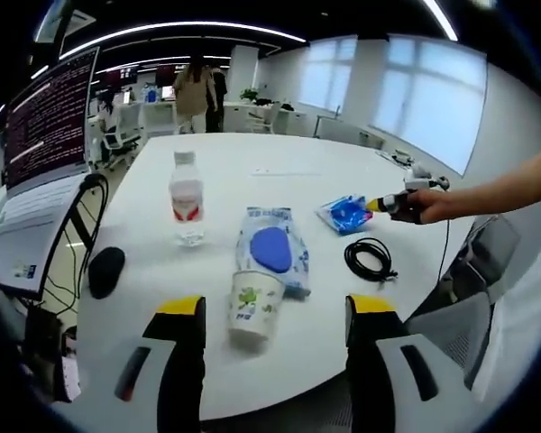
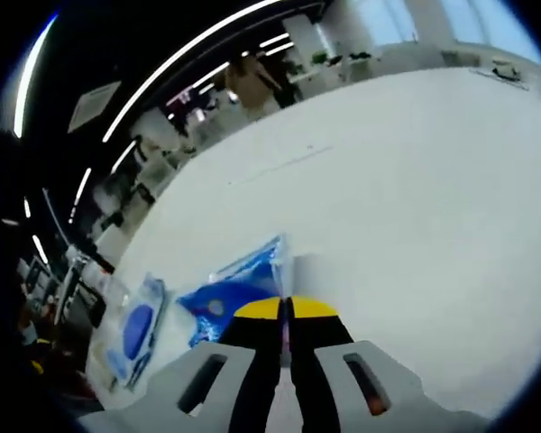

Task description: Arrange the tabletop items into an orderly group along one side of the table until the central work area is clear of visible clutter.

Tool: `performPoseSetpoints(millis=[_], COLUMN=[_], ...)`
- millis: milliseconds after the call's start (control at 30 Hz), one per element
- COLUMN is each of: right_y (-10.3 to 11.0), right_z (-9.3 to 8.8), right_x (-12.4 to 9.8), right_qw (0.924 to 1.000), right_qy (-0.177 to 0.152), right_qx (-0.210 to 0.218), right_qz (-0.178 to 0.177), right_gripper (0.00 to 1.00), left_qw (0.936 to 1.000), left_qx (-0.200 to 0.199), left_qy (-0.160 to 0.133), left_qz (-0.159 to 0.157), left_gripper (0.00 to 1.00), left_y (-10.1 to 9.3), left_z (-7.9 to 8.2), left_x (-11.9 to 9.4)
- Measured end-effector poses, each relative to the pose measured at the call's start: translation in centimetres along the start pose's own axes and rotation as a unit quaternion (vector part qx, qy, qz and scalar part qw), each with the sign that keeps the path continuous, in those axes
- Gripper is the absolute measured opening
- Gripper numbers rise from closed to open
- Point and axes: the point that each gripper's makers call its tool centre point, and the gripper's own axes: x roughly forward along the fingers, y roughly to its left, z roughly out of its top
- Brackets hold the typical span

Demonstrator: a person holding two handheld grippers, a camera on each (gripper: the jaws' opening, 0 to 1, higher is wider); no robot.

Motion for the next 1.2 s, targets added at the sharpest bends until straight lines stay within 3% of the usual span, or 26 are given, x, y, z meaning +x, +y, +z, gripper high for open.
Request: performPoseSetpoints(millis=[467,767,1033,1200], right_y=[-1.1,-1.9,-1.8,-1.9], right_z=[-0.2,0.5,1.0,0.8], right_x=[-0.2,0.0,0.4,0.5], right_qw=[0.9999,0.9990,0.9993,0.9997], right_qy=[0.004,-0.014,-0.014,-0.003], right_qx=[-0.004,0.034,0.023,0.006], right_qz=[-0.009,-0.026,-0.025,-0.024], right_gripper=[0.00,0.00,0.01,0.06], left_qw=[1.0000,1.0000,0.9999,0.9999], left_qx=[-0.004,-0.005,-0.008,-0.007], left_qy=[0.003,0.002,0.003,0.006], left_qz=[0.006,0.007,0.008,0.008], left_gripper=[0.63,0.62,0.62,0.62], left_y=[0.0,0.0,-0.2,-0.5], left_z=[-0.1,-0.1,-0.3,-0.5], left_x=[0.1,0.0,0.1,0.2])
